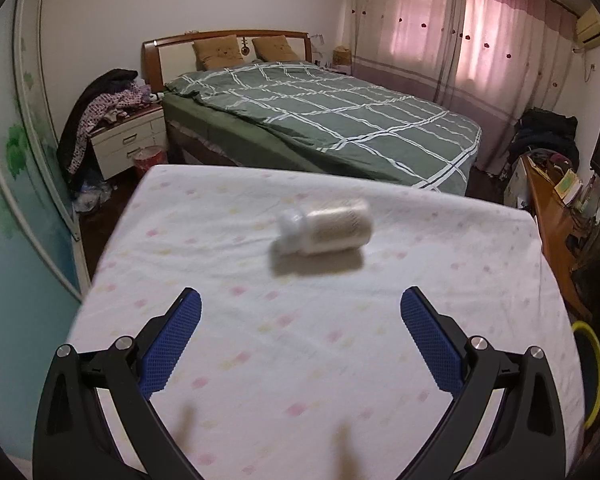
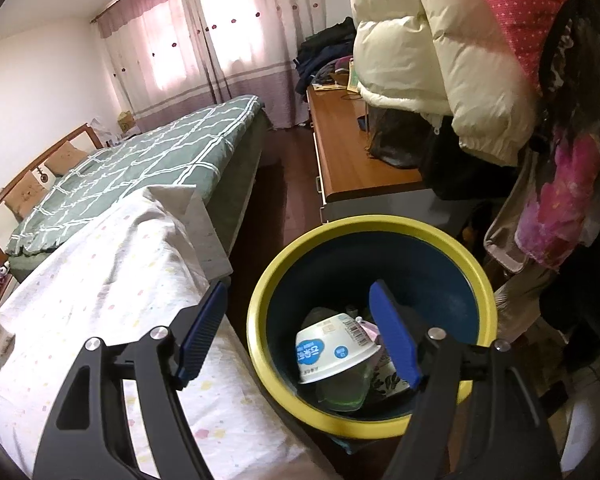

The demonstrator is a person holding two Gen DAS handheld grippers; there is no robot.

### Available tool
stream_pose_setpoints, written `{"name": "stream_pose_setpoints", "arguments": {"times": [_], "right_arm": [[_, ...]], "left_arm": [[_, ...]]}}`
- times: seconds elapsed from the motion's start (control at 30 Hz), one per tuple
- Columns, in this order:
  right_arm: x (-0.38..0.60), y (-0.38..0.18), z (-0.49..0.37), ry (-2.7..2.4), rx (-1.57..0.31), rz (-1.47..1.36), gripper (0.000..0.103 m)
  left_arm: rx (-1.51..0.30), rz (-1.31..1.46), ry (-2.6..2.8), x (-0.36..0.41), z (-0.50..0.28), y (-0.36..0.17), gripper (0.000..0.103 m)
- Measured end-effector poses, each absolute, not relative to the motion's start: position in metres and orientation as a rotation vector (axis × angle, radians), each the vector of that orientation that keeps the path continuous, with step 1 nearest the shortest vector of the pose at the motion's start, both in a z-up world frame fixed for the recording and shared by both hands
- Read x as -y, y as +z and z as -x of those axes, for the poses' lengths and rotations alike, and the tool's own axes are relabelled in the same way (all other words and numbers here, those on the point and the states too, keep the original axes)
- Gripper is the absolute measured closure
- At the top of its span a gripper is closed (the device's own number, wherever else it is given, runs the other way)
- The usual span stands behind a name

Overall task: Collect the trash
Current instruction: 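Grasp the white pill bottle with the left gripper and lift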

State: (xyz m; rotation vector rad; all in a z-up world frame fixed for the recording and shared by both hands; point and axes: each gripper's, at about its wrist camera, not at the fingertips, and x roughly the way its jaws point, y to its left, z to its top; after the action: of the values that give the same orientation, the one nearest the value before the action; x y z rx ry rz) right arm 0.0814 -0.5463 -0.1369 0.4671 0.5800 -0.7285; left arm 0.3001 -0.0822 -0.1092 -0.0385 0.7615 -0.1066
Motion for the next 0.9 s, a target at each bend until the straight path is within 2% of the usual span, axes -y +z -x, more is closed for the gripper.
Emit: {"name": "stream_pose_setpoints", "arguments": {"times": [0.3, 0.57, 0.77, 0.83, 0.9], "right_arm": [[0.545, -0.136, -0.082, -0.699, -0.567, -0.473, 0.033], [0.547, -0.138, -0.084, -0.686, -0.574, -0.48, 0.033], [0.546, -0.138, -0.085, -0.681, -0.577, -0.482, 0.033], [0.547, -0.139, -0.086, -0.68, -0.575, -0.483, 0.033], [0.547, -0.139, -0.086, -0.678, -0.574, -0.484, 0.033]], "left_arm": [[-0.775, 0.017, -0.019, 0.125, -0.376, -0.125, 0.005], [-0.878, 0.087, 0.013, 0.124, -0.425, -0.151, 0.005], [-0.887, 0.081, 0.034, 0.126, -0.441, -0.166, 0.005], [-0.892, 0.091, 0.034, 0.124, -0.445, -0.17, 0.015], [-0.904, 0.105, 0.024, 0.122, -0.446, -0.174, 0.017]]}}
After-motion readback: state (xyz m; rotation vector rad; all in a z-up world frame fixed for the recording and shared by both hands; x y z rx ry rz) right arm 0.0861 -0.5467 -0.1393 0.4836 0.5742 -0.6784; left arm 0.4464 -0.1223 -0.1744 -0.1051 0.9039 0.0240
